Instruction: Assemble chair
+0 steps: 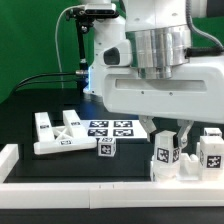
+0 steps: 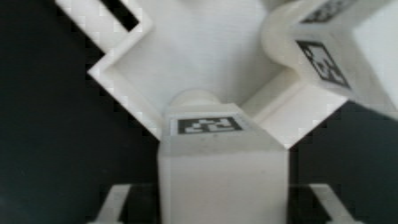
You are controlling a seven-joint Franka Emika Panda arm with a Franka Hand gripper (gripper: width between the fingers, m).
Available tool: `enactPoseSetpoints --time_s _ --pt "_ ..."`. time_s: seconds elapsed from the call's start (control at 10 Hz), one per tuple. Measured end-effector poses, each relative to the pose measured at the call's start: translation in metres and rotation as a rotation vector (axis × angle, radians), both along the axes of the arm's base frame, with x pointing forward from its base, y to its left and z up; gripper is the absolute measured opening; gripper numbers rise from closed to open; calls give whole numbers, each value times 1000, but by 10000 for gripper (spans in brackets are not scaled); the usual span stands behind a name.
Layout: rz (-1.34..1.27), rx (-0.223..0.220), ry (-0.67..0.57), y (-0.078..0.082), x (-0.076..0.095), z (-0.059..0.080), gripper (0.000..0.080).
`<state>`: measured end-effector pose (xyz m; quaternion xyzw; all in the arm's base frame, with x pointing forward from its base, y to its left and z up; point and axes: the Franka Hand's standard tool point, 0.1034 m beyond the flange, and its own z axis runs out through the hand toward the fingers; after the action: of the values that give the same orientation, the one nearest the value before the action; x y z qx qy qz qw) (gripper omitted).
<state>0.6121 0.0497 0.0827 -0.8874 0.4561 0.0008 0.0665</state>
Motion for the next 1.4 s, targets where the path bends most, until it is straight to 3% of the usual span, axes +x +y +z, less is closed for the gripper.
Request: enactPoseSetpoints --time_s 0.3,0.6,0.8,0.9,1.0,1.1,1.2,1.3,1.4 --pt "-600 48 65 8 0 0 288" --pt "-776 67 74 7 -1 -1 288" --pt "-1006 116 70 7 0 -1 288" --pt "-944 109 64 7 0 -1 288" --pt "-936 109 64 7 -1 -1 337" --pt "-766 89 52 7 -1 -1 337" --pt "-515 55 28 7 1 1 527" --pt "-337 44 23 10 3 2 621" --pt "-293 38 23 13 2 -1 621"
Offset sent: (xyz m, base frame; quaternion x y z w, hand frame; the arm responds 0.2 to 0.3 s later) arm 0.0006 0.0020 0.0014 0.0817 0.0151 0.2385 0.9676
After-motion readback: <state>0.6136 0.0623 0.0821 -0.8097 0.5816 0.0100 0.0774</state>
